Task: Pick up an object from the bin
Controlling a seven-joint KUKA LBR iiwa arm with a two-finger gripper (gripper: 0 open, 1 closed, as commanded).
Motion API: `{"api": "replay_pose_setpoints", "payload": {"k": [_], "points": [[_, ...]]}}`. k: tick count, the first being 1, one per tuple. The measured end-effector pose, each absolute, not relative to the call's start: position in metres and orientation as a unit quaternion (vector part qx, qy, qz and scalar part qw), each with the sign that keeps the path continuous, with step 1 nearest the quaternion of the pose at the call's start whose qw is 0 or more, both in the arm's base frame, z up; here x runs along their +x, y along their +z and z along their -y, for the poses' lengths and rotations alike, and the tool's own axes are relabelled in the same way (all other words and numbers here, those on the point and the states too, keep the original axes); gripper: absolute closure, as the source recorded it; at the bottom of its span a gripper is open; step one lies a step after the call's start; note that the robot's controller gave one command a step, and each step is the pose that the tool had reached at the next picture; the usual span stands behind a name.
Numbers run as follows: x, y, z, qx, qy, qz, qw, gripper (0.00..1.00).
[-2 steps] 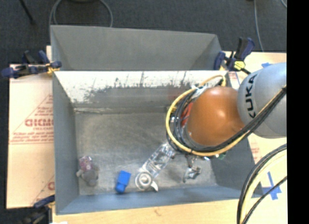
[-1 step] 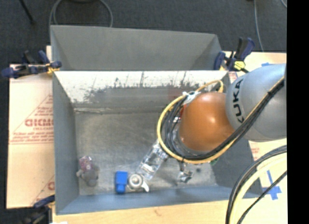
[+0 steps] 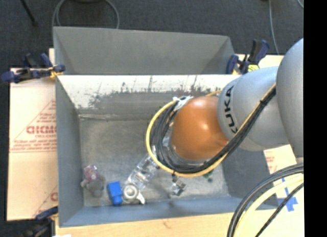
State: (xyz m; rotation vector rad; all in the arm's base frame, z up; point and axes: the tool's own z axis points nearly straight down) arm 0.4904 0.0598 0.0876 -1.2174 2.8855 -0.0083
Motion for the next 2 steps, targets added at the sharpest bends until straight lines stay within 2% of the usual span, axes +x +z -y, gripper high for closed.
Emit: {"api": "replay_pose_setpoints", "payload": {"k": [1, 2], "points": [[0.500, 0.085, -0.067, -0.361, -0.003, -0.933, 0.001, 0.00], [0.547, 0.083, 0.006, -0.298, 0.001, -0.955, 0.013, 0.00]]}}
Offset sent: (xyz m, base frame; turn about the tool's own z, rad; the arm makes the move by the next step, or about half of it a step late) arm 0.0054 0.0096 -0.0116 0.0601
